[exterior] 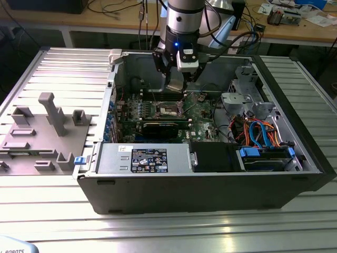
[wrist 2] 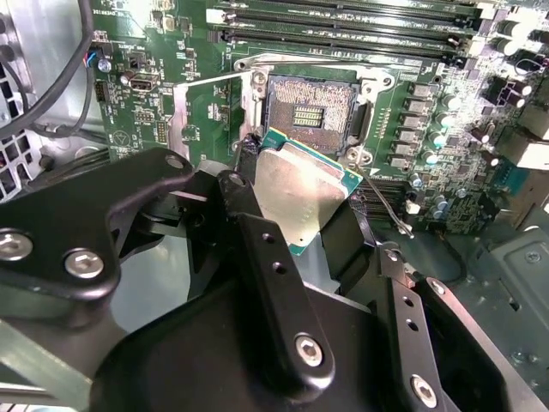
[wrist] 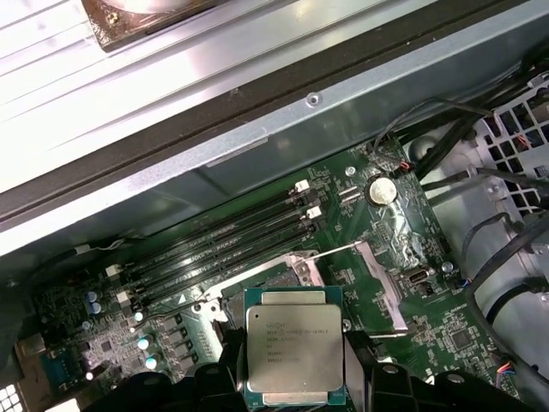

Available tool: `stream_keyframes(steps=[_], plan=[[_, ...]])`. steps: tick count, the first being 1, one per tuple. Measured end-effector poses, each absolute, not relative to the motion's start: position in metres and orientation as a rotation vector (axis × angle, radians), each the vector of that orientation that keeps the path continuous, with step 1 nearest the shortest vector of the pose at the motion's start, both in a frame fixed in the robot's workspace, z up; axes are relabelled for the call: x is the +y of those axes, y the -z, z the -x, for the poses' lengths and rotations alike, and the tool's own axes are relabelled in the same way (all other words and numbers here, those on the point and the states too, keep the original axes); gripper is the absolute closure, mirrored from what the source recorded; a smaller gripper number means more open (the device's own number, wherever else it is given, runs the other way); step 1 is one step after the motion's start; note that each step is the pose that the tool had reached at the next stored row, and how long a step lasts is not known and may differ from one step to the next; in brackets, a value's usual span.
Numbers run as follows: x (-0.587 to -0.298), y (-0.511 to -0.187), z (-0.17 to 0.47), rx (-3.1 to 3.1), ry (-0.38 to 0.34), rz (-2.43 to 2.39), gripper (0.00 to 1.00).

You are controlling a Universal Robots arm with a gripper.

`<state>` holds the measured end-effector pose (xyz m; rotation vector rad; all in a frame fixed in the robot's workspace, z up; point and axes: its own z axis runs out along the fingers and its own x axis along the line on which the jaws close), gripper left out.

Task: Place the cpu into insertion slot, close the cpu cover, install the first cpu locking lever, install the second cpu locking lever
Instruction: 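Place the cpu into insertion slot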

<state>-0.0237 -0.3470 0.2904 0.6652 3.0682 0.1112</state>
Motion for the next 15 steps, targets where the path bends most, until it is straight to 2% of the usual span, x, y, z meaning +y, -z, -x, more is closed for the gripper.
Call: stream_keyframes(steps=[15], plan=[[-0.347, -0.2904, 0.0237, 3.051, -0.111, -0.734, 0.46]])
